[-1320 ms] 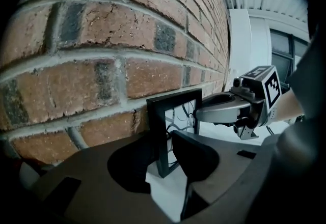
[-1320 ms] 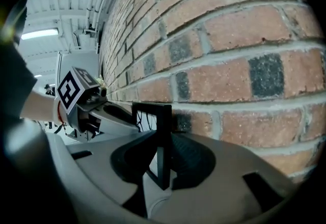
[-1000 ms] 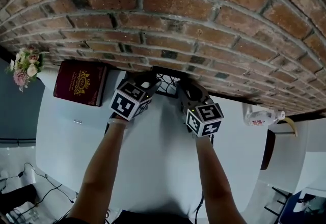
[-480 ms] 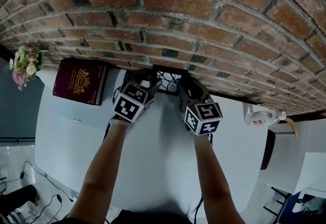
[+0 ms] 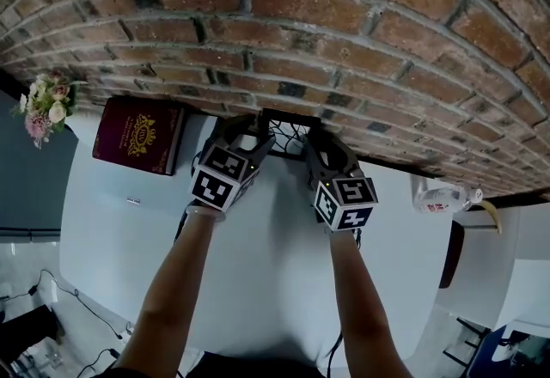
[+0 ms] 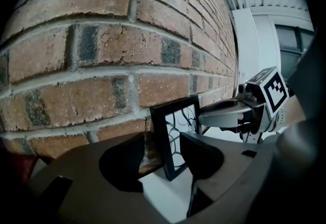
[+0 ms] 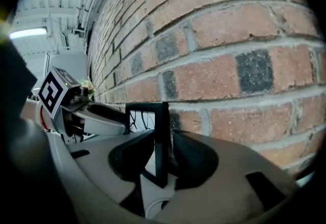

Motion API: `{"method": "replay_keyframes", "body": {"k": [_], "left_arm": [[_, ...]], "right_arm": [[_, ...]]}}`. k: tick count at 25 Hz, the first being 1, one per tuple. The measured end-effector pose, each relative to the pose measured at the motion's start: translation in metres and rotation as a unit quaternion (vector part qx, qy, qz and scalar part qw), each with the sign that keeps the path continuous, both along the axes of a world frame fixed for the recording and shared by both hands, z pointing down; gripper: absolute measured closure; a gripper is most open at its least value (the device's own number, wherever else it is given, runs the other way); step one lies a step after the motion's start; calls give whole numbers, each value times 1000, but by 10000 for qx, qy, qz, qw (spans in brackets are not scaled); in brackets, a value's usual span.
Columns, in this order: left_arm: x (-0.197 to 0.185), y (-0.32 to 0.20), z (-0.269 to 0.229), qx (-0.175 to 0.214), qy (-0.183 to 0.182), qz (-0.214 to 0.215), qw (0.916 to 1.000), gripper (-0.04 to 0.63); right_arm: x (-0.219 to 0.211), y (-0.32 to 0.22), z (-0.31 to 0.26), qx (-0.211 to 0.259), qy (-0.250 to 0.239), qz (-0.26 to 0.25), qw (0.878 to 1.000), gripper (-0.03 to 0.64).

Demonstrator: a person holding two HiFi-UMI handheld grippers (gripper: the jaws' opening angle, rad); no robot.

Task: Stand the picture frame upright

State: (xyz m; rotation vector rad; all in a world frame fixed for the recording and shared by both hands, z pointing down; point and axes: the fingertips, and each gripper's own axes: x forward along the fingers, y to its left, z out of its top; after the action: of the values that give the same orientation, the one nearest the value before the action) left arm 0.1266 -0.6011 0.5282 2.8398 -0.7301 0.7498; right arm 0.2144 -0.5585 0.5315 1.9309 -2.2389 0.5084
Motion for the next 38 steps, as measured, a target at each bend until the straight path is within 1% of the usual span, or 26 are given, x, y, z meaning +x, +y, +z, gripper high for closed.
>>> {"method": "replay_keyframes", "body": {"k": [6,8,10,11,13,15,17,19,20,22,23,29,38], "left_arm": [[-7,10,-4,-45,27,-32,10000,367],[-11,14,-8,-13,41,-71,10000,382],[-15,18,-12,9,87,-110,9999,398],[-17,21,-14,14,114,-118,9999,415],[-20,28,-18,21,151,-97,9998,447],[-24,35,-21,22,163,-62,9998,449],[-29,41,-25,54,201,-69,9998,499],[-34,47,-31,106,256,-103,9996,528],[-37,50,-33,121,274,-116,9995,550],[-42,57,-36,124,298,-131,9994,574],[-44,61,-38,120,311,-131,9994,584],[-61,85,-48,135,464,-130,9987,584],[-87,127,-70,159,750,-141,9970,586]], "right_arm": [[0,12,-5,26,-67,38,10000,489],[-2,16,-7,30,-30,25,10000,491],[-5,21,-11,48,28,3,10000,526],[-8,24,-13,56,65,-16,10000,539],[-12,29,-16,68,121,-61,9999,540],[-17,35,-21,93,151,-92,9998,568],[-23,40,-25,131,173,-123,9997,569],[-28,46,-29,158,203,-146,9996,594],[-31,49,-31,168,210,-157,9995,594],[-37,55,-34,190,204,-176,9995,594],[-40,59,-36,205,204,-183,9994,606],[-59,82,-49,303,199,-236,9991,611],[-84,124,-75,503,0,-300,9983,612]]}}
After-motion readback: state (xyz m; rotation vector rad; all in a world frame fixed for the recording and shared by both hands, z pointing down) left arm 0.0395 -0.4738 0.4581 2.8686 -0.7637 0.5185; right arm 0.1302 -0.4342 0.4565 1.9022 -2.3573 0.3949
